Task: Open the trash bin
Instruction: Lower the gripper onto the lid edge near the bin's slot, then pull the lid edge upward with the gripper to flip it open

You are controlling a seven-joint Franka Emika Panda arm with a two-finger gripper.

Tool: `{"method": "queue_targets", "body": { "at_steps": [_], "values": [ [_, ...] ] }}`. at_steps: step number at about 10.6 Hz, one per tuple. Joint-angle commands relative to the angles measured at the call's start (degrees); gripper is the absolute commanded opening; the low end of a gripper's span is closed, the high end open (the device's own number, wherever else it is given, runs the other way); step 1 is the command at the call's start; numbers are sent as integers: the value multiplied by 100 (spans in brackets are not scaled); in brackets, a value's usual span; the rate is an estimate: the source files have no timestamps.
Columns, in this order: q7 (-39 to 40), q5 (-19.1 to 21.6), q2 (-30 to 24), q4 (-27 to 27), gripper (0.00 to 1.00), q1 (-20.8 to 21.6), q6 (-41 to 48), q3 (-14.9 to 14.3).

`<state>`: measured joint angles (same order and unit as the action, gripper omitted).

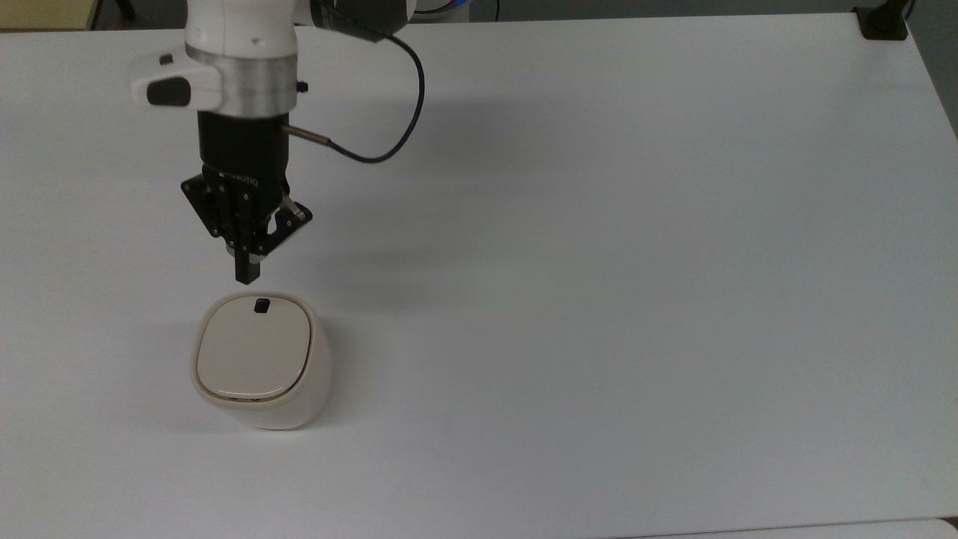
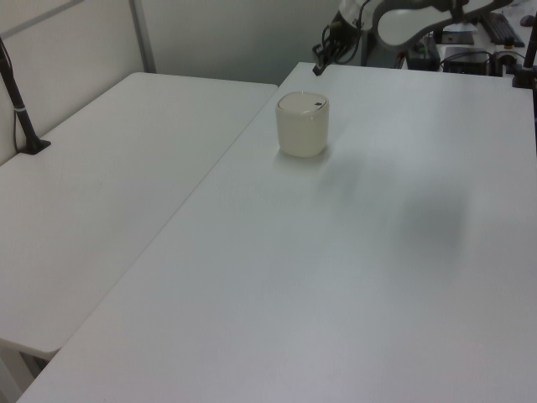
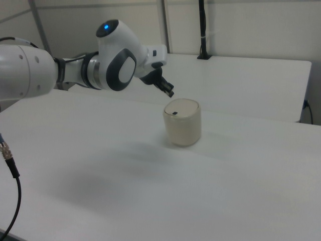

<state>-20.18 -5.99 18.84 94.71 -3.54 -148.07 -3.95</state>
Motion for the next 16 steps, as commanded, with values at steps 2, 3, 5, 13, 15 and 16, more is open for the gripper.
{"method": "queue_targets", "body": {
  "at_steps": [2, 3, 5, 13, 15, 16],
  "values": [
    [-258, -376, 419, -40, 0, 47, -328, -45],
    [-275, -403, 497, -40, 0, 38, -337, -45],
    [-275, -482, 560, -40, 0, 47, -354, -45],
    [-302, -430, 228, -40, 0, -67, -249, -36],
    [-337, -272, -203, -40, 0, -68, 345, -36],
    [-346, -271, -396, -40, 0, -59, 627, -36]
  ]
}}
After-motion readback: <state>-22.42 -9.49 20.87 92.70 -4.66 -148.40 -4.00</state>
